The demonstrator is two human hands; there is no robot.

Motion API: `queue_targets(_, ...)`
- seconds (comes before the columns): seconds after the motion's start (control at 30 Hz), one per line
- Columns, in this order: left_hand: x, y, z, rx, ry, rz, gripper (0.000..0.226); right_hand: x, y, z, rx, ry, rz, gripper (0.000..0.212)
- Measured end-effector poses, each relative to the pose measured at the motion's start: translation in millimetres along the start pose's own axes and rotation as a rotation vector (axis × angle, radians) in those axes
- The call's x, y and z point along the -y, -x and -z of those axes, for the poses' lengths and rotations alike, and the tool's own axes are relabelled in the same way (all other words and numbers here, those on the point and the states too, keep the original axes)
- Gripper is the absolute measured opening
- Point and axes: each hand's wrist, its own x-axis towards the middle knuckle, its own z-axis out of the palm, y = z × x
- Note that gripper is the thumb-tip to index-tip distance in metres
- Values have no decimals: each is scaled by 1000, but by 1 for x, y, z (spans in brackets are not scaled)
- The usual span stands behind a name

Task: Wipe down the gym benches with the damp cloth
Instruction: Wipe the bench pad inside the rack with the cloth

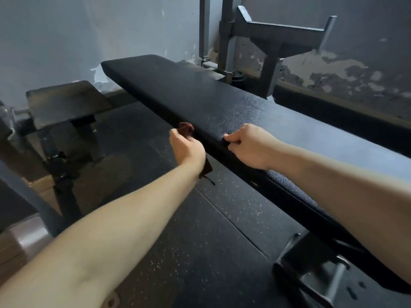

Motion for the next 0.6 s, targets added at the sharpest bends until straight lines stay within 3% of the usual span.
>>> queue_targets(0.1, -6, 5, 2, -25, 11, 43, 11, 4, 4, 0, -2, 21, 10, 32)
queue_targets(0.2, 2, 49, 15, 147, 2, -225, 17, 5, 9, 4, -23, 19, 2, 31)
queue_targets(0.3, 16, 84, 22, 319, 27, -367, 27, 0, 22, 8, -72, -4, -1, 27)
queue_targets(0.5, 13, 62, 18, 296, 15, -382, 37, -12, 59, 11, -90, 19, -45, 39)
queue_targets(0.6, 11, 49, 12, 202, 24, -326, 34, -17, 62, 4, -115, 18, -26, 39)
